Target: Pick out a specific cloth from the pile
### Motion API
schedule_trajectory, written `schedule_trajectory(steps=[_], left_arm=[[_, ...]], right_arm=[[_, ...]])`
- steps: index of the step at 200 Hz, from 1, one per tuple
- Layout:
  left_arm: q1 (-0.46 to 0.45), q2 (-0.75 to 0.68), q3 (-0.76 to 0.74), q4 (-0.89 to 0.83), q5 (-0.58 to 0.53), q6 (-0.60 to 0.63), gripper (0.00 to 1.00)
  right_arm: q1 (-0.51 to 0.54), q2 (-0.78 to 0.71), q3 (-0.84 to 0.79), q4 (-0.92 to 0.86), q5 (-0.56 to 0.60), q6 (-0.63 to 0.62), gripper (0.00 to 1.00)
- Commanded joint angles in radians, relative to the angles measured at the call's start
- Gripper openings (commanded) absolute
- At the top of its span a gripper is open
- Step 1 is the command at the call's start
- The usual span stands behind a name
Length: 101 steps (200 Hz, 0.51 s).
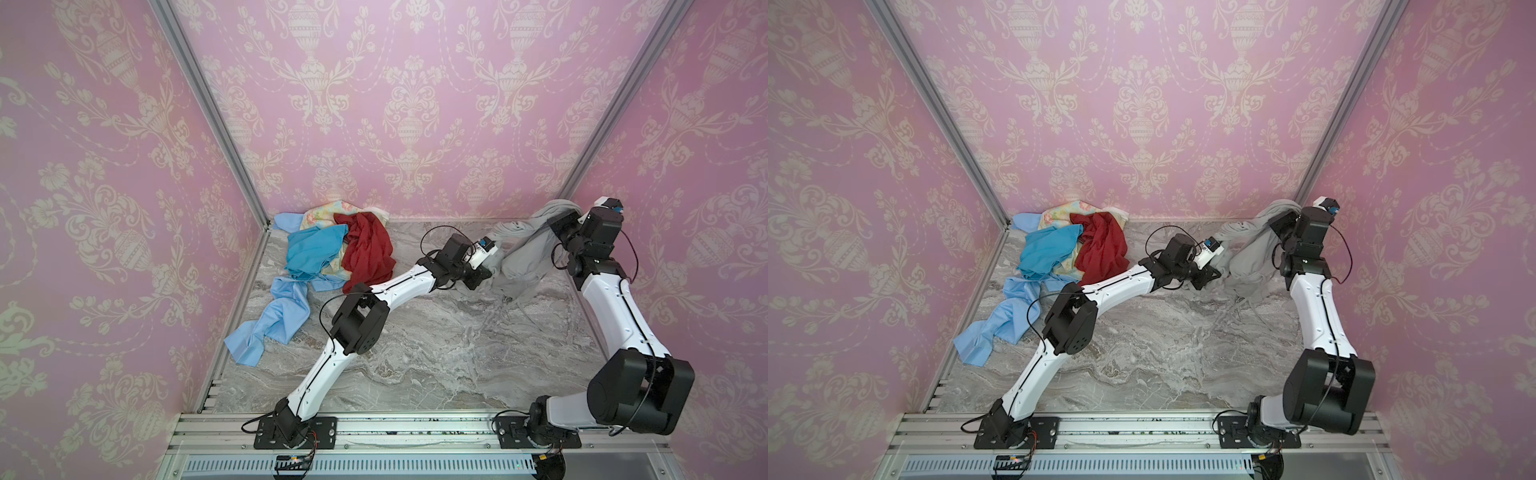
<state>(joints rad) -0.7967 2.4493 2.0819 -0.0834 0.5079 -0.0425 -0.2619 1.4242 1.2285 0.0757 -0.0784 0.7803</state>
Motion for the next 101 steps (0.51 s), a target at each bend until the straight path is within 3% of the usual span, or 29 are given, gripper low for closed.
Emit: schedule_trajectory(steps=[1,54,101], left_arm=[[0.009,-0.042,-0.05,0.036,0.046,0.028,0.0],[0.037,-0.069,-0.059,0.129,0.02,-0.046,0.0],[0.056,0.015,0.144,0.122,-0.013,-0.141,0.0]], right_arm=[[-0.007,0.01,0.05,0.031,0.021,0.013,0.0],[-0.007,0.015,0.013,0.036,0.026,-0.033,0.0],[-0.006,0.031,0.009,0.035,0.021,-0.081,0.0]])
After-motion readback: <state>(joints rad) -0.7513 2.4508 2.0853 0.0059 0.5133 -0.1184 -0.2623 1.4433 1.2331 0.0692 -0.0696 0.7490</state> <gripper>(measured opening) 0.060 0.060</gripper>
